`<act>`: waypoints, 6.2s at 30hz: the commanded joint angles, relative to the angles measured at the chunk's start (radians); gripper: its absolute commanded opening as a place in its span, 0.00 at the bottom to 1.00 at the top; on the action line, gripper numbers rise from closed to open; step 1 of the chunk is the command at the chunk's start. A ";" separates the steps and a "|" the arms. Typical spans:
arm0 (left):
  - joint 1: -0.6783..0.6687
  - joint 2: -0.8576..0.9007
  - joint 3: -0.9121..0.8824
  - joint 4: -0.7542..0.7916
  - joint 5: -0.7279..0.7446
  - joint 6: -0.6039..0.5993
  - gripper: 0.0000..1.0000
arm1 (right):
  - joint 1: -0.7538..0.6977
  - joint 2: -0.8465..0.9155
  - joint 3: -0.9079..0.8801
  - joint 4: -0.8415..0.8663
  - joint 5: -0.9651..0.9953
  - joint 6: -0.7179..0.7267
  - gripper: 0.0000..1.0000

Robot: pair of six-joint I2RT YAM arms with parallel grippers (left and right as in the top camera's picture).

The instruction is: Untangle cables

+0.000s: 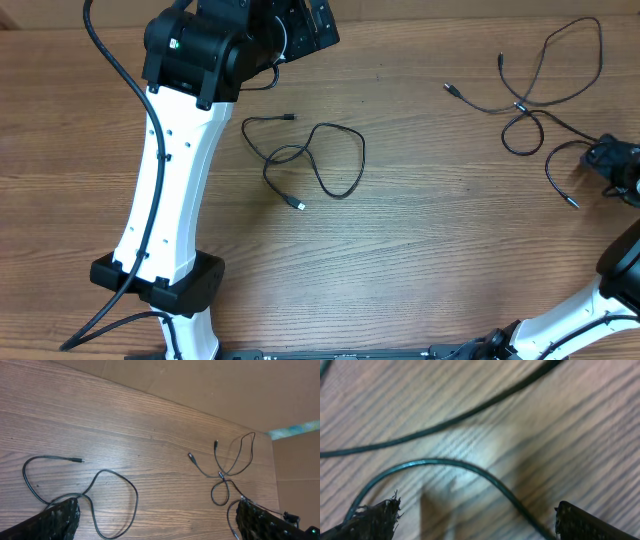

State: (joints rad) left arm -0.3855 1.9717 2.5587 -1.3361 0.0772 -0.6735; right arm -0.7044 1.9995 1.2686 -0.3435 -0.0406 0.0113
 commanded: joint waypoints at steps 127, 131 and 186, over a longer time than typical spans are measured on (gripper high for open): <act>0.006 0.012 0.001 0.001 -0.007 0.023 0.99 | 1.045 0.047 -0.021 -0.107 -0.319 0.202 0.10; 0.006 0.012 0.001 0.001 -0.007 0.023 1.00 | 1.014 0.040 0.003 -0.150 -0.319 0.201 0.04; 0.006 0.012 0.001 0.001 -0.007 0.023 0.99 | 0.883 -0.631 0.244 -0.840 0.249 0.360 0.04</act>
State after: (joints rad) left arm -0.3855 1.9717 2.5587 -1.3361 0.0772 -0.6735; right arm 0.1955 1.3975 1.4868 -1.1702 0.1246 0.3294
